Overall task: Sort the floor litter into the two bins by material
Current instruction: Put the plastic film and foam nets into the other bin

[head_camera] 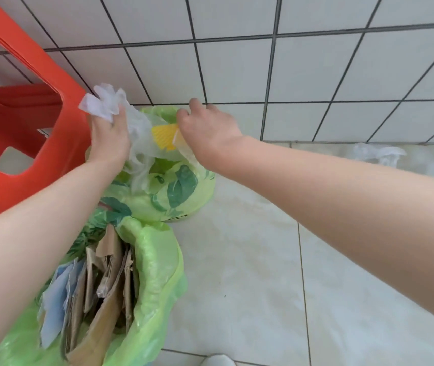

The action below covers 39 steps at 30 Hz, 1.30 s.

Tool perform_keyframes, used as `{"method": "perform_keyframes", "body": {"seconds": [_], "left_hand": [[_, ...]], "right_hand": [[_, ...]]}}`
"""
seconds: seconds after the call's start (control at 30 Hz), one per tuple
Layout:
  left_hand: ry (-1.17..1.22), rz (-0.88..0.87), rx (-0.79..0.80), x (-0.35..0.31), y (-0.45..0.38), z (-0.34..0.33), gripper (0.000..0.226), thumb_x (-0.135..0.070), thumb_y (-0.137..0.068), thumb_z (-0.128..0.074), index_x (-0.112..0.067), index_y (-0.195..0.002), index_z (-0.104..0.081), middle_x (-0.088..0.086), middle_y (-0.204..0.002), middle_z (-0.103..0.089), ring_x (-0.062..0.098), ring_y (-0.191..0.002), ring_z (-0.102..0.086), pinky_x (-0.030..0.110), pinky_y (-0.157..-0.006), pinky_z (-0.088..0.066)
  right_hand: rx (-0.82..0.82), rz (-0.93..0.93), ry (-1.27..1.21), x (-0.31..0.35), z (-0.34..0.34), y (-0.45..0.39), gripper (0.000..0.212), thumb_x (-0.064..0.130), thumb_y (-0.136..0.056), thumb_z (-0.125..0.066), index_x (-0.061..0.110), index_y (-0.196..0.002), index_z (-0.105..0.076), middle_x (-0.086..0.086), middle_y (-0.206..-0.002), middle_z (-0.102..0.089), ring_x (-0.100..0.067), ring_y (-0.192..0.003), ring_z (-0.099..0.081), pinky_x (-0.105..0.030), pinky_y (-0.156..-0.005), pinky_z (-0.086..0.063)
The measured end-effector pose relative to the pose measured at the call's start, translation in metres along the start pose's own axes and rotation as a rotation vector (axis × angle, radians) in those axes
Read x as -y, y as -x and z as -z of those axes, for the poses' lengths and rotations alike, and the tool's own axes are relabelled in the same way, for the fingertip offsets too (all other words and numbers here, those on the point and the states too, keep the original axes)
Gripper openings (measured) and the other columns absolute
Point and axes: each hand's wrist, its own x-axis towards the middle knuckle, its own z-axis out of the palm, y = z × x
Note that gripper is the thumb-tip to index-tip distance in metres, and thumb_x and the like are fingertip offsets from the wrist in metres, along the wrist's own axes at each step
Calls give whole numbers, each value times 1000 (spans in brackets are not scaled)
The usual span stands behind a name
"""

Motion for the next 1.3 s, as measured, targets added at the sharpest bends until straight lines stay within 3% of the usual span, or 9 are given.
{"method": "perform_keyframes", "body": {"seconds": [0.1,0.23,0.37,0.53,0.7,0.83,1.03,1.17,1.3], "left_hand": [[-321,-110,245,17,-6,3,42,-36,-87,-30,-11,-113,-53,11,-105,-54,13,-97,-54,33,-83,-43],[-572,54,580,26,-3,12,14,-5,-83,-46,3,-93,-52,23,-101,-55,39,-93,-54,41,-72,-44],[-233,119,622,13,1,34,14,-24,-90,-61,-29,-103,-58,-10,-97,-59,1,-85,-53,19,-70,-42],[235,273,642,13,-1,45,42,-23,-89,-56,-55,-115,-52,-31,-117,-58,-4,-109,-57,37,-102,-42],[-461,0,860,20,1,30,77,-72,-75,-51,-29,-138,-43,-6,-147,-35,14,-136,-31,34,-112,-24],[-571,36,806,18,8,1,34,-53,-90,-50,-21,-80,-56,2,-82,-61,21,-75,-56,31,-67,-43],[-912,87,982,37,-1,-27,40,-50,-94,-44,-19,-69,-42,3,-81,-51,18,-67,-47,32,-63,-38],[-817,167,920,29,-1,-29,46,-54,-89,-52,-12,-105,-57,9,-107,-61,26,-93,-57,33,-79,-46],[-748,103,830,9,7,-18,69,-56,-84,-57,-22,-142,-40,8,-145,-44,29,-128,-46,38,-104,-40]], "right_hand": [[-12,51,57,9,-5,-17,45,-5,-85,-51,6,-128,-46,-12,-132,-39,-33,-121,-40,-32,-71,-35],[-24,158,57,28,-14,-31,40,-2,-89,-46,7,-128,-48,-12,-136,-37,-34,-126,-36,-33,-71,-35],[66,215,-102,41,-31,-43,63,-5,-82,-54,11,-138,-30,-14,-138,-30,-38,-126,-33,-36,-80,-44],[305,155,-95,31,-46,-59,50,-6,-87,-43,0,-135,-33,-18,-132,-35,-38,-120,-39,-42,-97,-41],[388,142,-250,26,-58,-81,60,8,-86,-60,1,-137,-29,-18,-130,-40,-32,-124,-42,-36,-98,-42],[414,161,-298,19,-55,-91,62,10,-81,-67,7,-135,-36,-15,-131,-42,-30,-120,-46,-34,-93,-45],[357,252,-347,7,-45,-86,48,2,-83,-54,12,-130,-47,-10,-124,-56,-27,-111,-55,-35,-87,-51],[210,269,-428,-11,-38,-67,32,4,-84,-49,11,-113,-60,-6,-111,-65,-23,-105,-59,-38,-90,-49],[78,210,-497,-41,-34,-38,30,9,-85,-51,12,-114,-61,-3,-113,-65,-21,-105,-58,-31,-92,-46]]}}
